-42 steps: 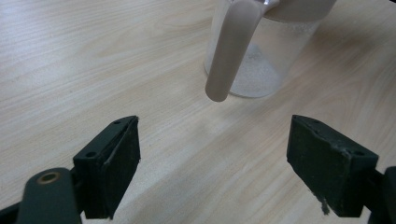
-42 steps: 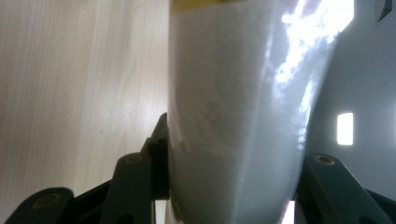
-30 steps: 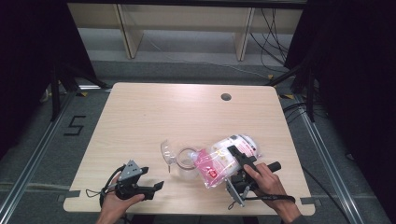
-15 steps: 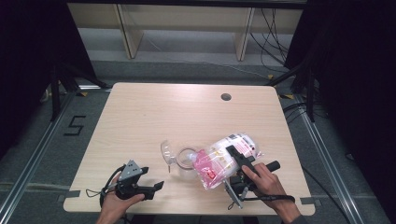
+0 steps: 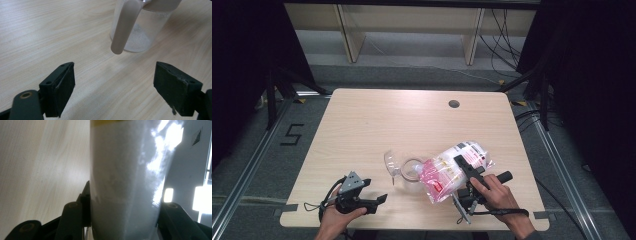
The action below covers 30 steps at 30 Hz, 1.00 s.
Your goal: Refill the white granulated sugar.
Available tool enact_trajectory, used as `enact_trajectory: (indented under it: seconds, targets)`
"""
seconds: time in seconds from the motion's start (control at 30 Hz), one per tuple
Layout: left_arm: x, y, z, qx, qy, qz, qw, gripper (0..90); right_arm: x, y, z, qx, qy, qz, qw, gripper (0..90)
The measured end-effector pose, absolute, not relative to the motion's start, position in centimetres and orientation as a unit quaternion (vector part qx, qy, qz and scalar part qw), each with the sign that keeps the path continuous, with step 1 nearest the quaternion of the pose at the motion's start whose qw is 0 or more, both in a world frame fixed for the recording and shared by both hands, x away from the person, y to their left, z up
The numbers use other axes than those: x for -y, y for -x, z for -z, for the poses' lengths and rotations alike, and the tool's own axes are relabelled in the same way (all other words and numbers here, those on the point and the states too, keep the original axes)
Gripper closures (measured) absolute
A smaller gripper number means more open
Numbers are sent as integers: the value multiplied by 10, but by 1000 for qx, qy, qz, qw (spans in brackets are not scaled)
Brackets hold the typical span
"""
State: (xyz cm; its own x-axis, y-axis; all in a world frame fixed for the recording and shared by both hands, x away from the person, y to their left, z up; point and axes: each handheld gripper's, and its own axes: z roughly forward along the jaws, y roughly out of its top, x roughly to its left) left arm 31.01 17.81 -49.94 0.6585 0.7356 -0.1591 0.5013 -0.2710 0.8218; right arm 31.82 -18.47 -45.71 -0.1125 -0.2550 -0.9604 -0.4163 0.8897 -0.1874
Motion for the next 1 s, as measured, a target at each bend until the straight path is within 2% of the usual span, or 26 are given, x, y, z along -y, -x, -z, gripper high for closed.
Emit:
enact_trajectory:
  seconds: [0.03,0.4,0.43,0.5,1.0]
  targets:
    - [-178,-310,499,-392,-787,-129,458,171,187,-315,461,-754,188,-71,625,563]
    - [-178,-310,499,-392,-787,-129,459,171,185,-316,455,-736,228,-54,635,568]
    - [-178,-310,499,-393,-787,-128,459,171,186,-313,459,-750,188,-61,631,569]
    - [-178,-310,499,-395,-786,-127,459,171,184,-316,454,-732,235,-48,637,570]
    - [-178,-310,499,-393,-787,-128,458,171,183,-315,453,-732,232,-26,640,578]
